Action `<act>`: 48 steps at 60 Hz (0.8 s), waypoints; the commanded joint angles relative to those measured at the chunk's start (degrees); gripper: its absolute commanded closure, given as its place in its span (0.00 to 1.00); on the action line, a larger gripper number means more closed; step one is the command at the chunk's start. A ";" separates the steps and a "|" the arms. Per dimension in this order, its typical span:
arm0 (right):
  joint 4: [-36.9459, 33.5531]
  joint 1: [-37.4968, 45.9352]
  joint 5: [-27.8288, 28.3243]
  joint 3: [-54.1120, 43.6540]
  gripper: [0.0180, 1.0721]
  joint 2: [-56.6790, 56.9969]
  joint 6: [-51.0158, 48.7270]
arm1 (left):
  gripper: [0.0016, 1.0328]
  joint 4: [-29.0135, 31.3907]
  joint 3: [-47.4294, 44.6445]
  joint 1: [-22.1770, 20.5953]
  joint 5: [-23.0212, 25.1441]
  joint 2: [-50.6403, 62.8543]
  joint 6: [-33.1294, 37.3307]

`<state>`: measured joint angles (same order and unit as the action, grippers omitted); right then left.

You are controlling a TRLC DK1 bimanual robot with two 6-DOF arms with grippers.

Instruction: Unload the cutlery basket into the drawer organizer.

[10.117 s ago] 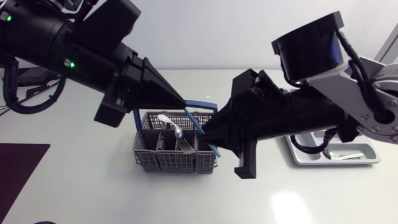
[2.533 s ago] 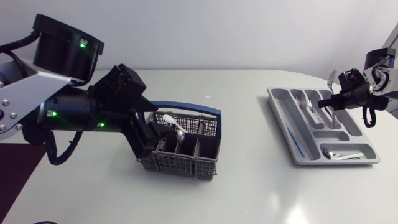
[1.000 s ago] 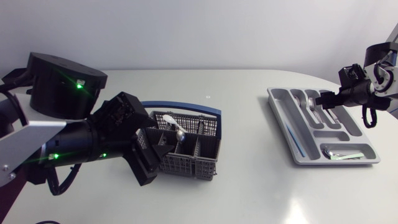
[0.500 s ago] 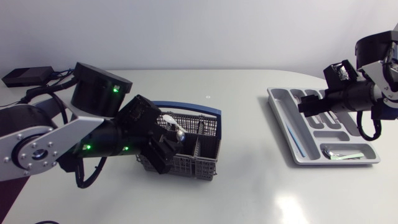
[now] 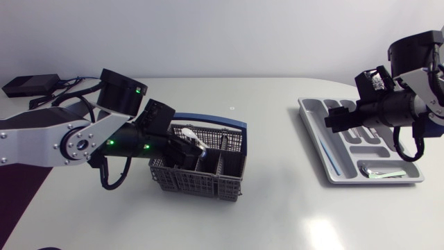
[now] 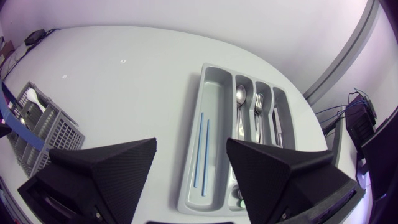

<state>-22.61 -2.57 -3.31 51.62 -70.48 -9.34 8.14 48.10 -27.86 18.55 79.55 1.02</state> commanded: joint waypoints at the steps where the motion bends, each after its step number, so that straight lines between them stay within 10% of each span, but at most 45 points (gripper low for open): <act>1: -0.50 -0.33 -0.82 -1.61 0.22 0.17 1.43 | 0.55 -1.55 1.56 1.05 1.41 1.66 -2.25; 30: 0.46 -0.07 -0.82 -3.63 0.20 0.78 0.64 | 0.59 -1.73 3.67 0.08 3.87 6.67 -2.69; 48: 1.43 0.72 -0.82 -5.47 0.20 1.75 -0.94 | 0.82 -3.92 4.20 -0.80 5.36 7.55 -2.86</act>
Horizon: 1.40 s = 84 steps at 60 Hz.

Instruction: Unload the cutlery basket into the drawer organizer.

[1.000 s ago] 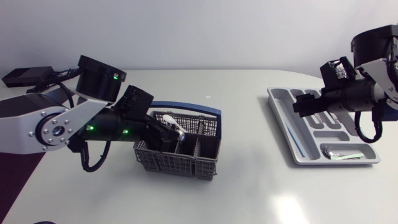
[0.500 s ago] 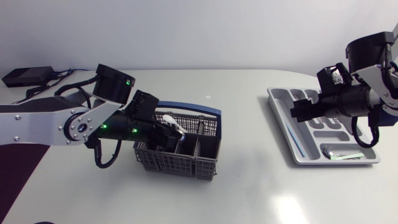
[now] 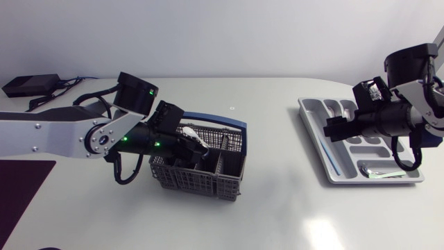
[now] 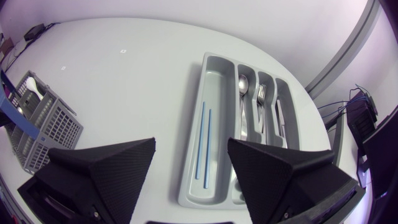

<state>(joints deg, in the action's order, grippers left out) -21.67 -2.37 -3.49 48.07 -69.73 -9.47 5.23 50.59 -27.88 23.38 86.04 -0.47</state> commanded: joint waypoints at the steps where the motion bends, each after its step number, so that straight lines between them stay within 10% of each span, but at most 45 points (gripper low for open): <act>1: 0.58 0.53 -0.64 -2.02 0.20 1.00 -0.90 | 0.83 -1.10 1.71 -0.77 0.53 1.06 -1.38; 24: 1.90 1.05 -0.64 -4.22 0.17 2.85 -2.21 | 0.94 -2.33 1.18 -2.62 0.35 2.11 -0.58; 45: 1.90 1.67 -0.64 -5.18 0.17 4.26 -3.27 | 0.70 -0.22 0.39 -3.23 0.00 -1.23 -0.50; 84: 2.60 0.97 -1.70 -5.36 0.17 3.90 -3.09 | 0.74 -0.14 2.85 -8.86 -13.00 1.50 -0.41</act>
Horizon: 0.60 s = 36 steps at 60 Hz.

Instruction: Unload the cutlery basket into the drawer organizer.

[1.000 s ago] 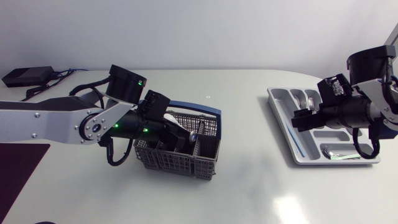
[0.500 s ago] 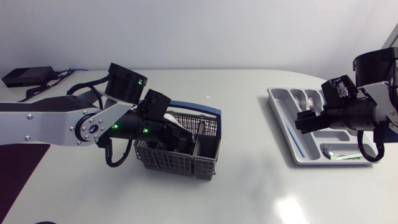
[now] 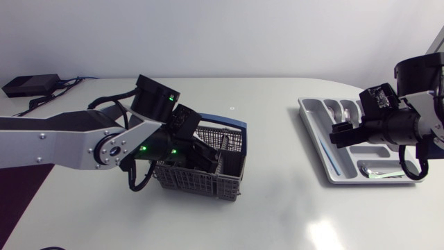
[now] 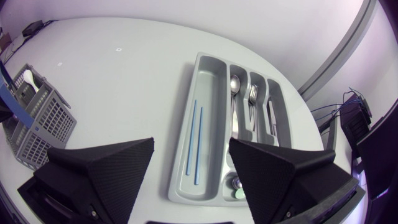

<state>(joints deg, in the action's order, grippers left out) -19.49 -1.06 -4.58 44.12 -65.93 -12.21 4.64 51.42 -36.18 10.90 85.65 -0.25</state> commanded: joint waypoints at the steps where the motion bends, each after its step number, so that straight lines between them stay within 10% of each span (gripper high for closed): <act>1: 0.41 -0.35 -0.69 -1.32 0.17 0.01 -0.36 | 0.74 0.45 2.19 -0.55 -0.70 2.07 -0.63; 36: 0.41 -1.58 -1.49 -1.67 0.17 -0.07 -0.27 | 0.94 -0.25 2.37 -1.35 -1.67 3.91 -0.36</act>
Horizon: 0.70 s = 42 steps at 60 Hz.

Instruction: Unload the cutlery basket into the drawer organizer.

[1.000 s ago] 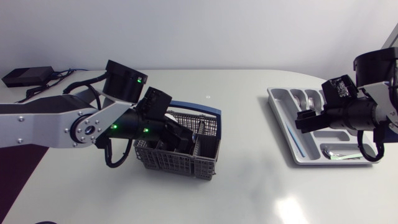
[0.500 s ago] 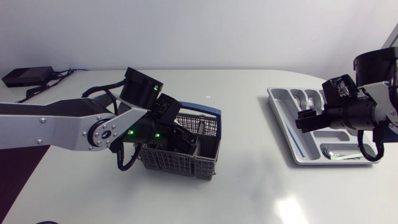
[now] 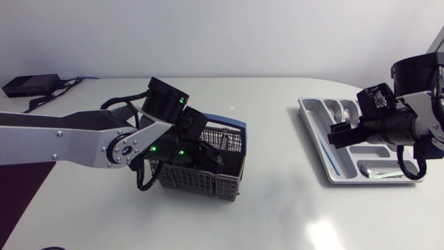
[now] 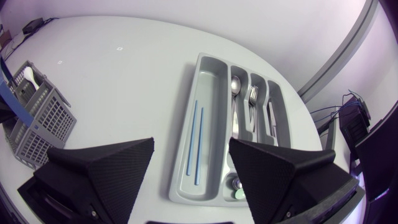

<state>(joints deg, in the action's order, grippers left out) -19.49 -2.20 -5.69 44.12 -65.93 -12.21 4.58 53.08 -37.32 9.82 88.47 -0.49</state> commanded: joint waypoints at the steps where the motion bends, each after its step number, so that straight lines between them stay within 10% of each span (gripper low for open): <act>1: 0.41 -0.44 -0.37 -1.67 0.17 -0.07 -0.19 | 0.96 -0.45 0.62 -0.12 -0.51 1.18 -0.04; 28: 0.33 -1.14 -0.46 -1.93 0.17 0.19 -0.19 | 0.97 -3.52 -5.18 2.25 0.46 -9.63 -0.21; 42: 0.06 -3.52 -0.46 -2.46 0.17 1.77 -0.89 | 0.97 -3.44 -5.53 10.25 17.42 -17.36 -5.31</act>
<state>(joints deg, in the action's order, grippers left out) -19.51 -4.51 -5.82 43.44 -65.30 -12.23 1.74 49.43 -28.93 24.12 73.45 -3.09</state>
